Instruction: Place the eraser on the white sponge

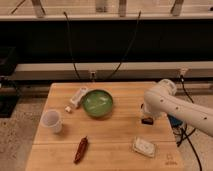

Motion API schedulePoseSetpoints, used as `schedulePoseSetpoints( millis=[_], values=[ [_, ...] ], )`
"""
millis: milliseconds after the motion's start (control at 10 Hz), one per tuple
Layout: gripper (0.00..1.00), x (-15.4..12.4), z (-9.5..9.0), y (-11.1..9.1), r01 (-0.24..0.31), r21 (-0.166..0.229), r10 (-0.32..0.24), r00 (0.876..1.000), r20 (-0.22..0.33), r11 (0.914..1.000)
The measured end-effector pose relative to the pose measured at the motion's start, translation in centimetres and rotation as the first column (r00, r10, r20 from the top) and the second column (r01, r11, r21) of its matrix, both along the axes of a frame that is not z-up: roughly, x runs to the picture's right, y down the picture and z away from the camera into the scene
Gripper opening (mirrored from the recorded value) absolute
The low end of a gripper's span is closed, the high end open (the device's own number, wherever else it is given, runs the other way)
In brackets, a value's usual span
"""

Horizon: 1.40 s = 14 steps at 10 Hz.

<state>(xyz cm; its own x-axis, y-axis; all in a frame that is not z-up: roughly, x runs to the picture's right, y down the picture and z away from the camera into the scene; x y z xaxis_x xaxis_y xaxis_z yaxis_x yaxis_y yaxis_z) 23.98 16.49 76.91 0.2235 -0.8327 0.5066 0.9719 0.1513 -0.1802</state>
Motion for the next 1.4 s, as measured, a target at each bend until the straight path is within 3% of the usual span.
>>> schedulePoseSetpoints(
  millis=[700, 900, 1400],
  values=[
    [0.00, -0.5, -0.3, 2.1, 0.048, -0.018, -0.048, 0.998, 0.034, 0.9987],
    [0.00, -0.6, -0.8, 3.8, 0.054, -0.027, -0.053, 0.998, 0.042, 0.9982],
    [0.00, -0.4, -0.6, 4.9, 0.077, -0.038, -0.074, 0.995, 0.060, 0.9963]
  ],
)
